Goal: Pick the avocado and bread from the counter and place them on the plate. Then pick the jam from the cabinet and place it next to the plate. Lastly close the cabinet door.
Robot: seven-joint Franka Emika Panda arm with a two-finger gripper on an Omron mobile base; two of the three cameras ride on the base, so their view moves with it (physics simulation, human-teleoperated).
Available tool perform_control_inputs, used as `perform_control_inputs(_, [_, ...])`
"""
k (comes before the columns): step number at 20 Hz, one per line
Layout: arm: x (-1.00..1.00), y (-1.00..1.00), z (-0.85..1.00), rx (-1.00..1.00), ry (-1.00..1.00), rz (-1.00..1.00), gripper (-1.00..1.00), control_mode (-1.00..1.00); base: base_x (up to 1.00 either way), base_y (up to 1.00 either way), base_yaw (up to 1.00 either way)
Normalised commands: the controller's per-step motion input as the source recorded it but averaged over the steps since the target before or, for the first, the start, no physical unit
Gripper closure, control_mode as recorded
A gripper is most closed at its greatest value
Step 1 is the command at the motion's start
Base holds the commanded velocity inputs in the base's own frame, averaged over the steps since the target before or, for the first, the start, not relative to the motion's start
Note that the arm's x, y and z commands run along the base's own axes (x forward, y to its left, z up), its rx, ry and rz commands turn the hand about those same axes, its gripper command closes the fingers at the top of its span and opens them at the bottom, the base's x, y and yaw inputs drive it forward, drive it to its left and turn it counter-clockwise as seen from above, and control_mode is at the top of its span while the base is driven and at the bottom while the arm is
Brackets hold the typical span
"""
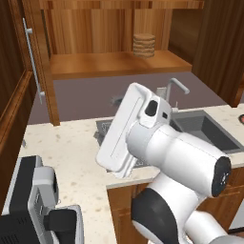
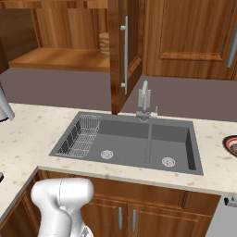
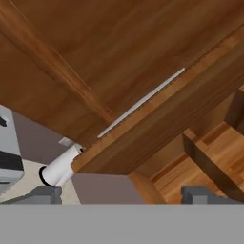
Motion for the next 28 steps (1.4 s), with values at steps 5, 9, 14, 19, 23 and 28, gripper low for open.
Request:
perform_control_inputs(5, [-0.7, 0.09, 0.03, -0.03, 0.0, 0.05, -1.0, -1.0, 0.0, 0.0, 0.0])
perform_control_inputs(9, [-0.12, 0.04, 0.06, -0.08, 0.0, -0.01, -1.0, -1.0, 0.0, 0.0, 0.0])
perform_control_inputs(14, [0.0, 0.05, 0.0, -0.13, 0.0, -0.1, -1.0, -1.0, 0.0, 0.0, 0.0])
perform_control_inputs(19, [0.0, 0.08, 0.0, -0.16, 0.0, -0.16, -1.0, -1.0, 0.0, 0.0, 0.0])
perform_control_inputs(23, [0.02, 0.07, 0.0, -0.15, 0.0, -0.12, -1.0, -1.0, 0.0, 0.0, 0.0])
perform_control_inputs(28, [0.1, 0.05, 0.0, -0.15, 0.0, 0.0, -1.0, -1.0, 0.0, 0.0, 0.0])
